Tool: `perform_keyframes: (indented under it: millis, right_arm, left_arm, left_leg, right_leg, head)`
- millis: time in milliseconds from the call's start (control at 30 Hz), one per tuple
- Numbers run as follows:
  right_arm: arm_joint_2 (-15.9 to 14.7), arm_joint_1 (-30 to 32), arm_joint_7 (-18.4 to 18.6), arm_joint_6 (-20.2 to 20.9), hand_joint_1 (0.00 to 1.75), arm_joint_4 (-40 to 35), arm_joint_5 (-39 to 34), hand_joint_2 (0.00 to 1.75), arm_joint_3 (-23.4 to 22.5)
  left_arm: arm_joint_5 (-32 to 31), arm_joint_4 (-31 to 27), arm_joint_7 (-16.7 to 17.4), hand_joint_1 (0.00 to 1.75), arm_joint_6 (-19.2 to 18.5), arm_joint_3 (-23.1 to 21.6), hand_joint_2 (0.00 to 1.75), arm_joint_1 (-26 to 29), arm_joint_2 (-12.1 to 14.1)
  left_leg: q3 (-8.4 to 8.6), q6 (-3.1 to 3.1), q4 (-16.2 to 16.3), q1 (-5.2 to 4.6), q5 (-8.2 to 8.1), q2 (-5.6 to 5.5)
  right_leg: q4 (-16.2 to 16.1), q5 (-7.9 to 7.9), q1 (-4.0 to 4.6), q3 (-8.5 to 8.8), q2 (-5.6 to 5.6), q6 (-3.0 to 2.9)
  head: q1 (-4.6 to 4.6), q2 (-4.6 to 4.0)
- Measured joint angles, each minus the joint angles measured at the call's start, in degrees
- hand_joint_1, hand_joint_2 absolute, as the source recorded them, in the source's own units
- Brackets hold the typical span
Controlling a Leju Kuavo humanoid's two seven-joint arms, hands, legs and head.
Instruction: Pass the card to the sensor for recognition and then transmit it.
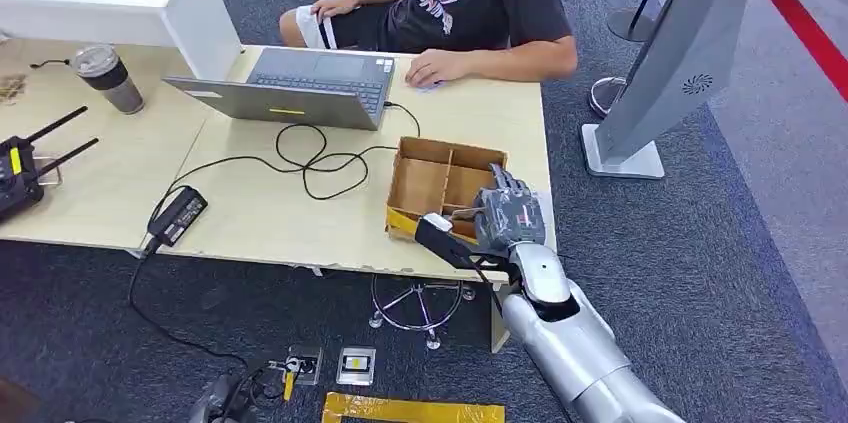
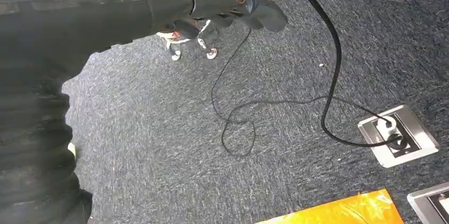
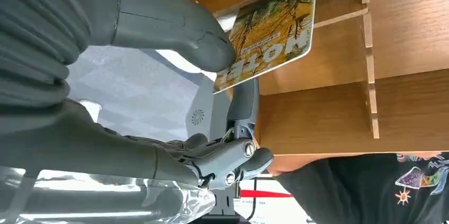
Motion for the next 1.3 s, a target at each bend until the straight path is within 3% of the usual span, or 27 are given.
perform_keyframes:
  millis: [1300]
  right_arm:
    - [0.0,-0.5,-1.4,-2.3,1.75,0.0,-0.2,1.75,-1.5]
  left_arm:
    - [-0.1,-0.1,0.0,0.0,0.1,0.0,1.75,-0.4,0.2]
  left_leg:
    - [-0.01,0.0,0.0,0.0,0.0,0.0]
  right_leg:
    - [0.0,0.0,0.0,0.0,0.0,0.0]
  head:
    - [0.0,0.0]
